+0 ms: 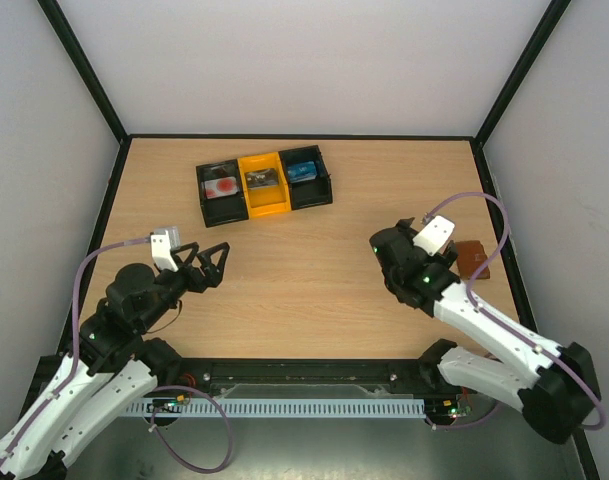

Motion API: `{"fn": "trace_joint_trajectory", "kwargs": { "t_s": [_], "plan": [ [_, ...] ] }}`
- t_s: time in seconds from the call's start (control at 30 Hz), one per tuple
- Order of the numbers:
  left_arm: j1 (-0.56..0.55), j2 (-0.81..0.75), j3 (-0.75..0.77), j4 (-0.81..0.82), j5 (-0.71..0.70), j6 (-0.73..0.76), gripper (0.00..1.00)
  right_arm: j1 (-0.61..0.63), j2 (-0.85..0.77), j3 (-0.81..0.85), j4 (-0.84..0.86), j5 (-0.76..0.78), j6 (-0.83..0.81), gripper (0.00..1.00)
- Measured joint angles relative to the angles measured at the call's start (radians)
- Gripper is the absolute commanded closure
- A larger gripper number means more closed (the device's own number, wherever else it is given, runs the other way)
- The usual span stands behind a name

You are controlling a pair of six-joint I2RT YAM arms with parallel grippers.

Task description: Take the credit cards out of the card holder

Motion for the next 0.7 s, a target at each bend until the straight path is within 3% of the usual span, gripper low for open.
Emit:
{"fn": "trace_joint_trajectory", "kwargs": {
  "t_s": [0.2, 0.7],
  "plan": [
    [0.0, -0.034, -0.014, 0.007, -0.002, 0.003, 0.01, -0.296, 0.208, 0.027, 0.068, -0.148, -0.034, 0.02],
    [0.0, -0.074, -0.033, 0.027, -0.001, 0.01, 0.01, -0.826, 0.541, 0.103, 0.185, -0.488, -0.065, 0.0]
  ]
}}
